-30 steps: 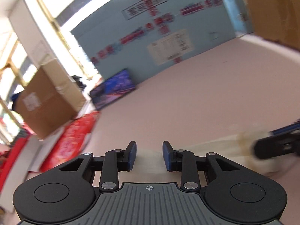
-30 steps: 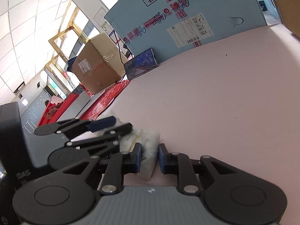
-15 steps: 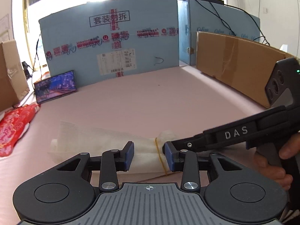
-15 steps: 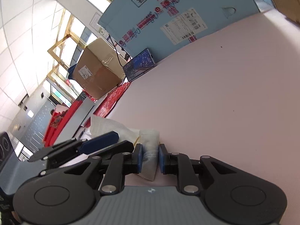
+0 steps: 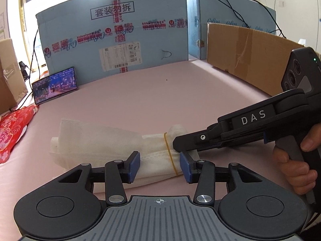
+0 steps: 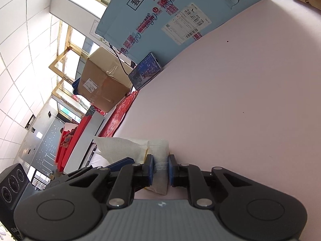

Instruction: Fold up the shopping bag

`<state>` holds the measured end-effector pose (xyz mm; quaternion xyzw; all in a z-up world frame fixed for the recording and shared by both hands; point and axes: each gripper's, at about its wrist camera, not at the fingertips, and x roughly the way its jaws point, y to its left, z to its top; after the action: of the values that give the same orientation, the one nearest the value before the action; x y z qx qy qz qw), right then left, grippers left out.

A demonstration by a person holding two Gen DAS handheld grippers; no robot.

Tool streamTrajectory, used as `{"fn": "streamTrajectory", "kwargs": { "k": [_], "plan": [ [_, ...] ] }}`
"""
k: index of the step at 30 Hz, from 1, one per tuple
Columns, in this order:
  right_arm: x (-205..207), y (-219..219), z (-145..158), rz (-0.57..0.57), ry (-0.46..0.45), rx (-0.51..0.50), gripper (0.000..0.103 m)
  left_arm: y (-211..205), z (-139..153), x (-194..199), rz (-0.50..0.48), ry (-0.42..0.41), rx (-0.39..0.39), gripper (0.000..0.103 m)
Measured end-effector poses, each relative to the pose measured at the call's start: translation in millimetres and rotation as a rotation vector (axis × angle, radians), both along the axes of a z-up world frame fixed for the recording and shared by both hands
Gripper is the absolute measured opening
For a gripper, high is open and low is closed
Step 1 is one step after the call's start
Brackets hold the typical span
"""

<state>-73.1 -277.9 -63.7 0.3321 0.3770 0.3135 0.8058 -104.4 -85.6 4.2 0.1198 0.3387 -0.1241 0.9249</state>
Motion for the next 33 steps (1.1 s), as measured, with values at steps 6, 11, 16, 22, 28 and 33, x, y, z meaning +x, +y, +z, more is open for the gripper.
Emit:
{"fn": "streamTrajectory", "kwargs": {
  "k": [6,11,16,22,28,33],
  "plan": [
    [6.5,10.0,7.6,0.03,-0.01,-0.059,0.02,-8.4,0.4,1.0,0.024,-0.029,0.151,0.051],
    [12.3,18.0,12.9,0.058,-0.017,-0.104,0.02,1.8,-0.3,13.4,0.093,-0.055,0.182,0.059],
    [6.0,17.9,10.5,0.062,-0.052,-0.116,0.017,12.1,-0.9,25.7,0.162,-0.08,0.214,0.061],
    [4.8,14.9,8.7,0.068,-0.061,-0.108,0.017,24.4,-1.7,40.5,0.246,-0.11,0.252,0.056],
    [5.1,14.7,8.2,0.064,-0.062,-0.107,0.016,32.0,26.8,19.5,0.182,-0.178,0.113,0.058],
    [9.0,9.9,4.2,0.058,-0.026,-0.056,0.016,11.8,31.0,-4.2,0.04,-0.158,0.031,0.06]
  ]
}}
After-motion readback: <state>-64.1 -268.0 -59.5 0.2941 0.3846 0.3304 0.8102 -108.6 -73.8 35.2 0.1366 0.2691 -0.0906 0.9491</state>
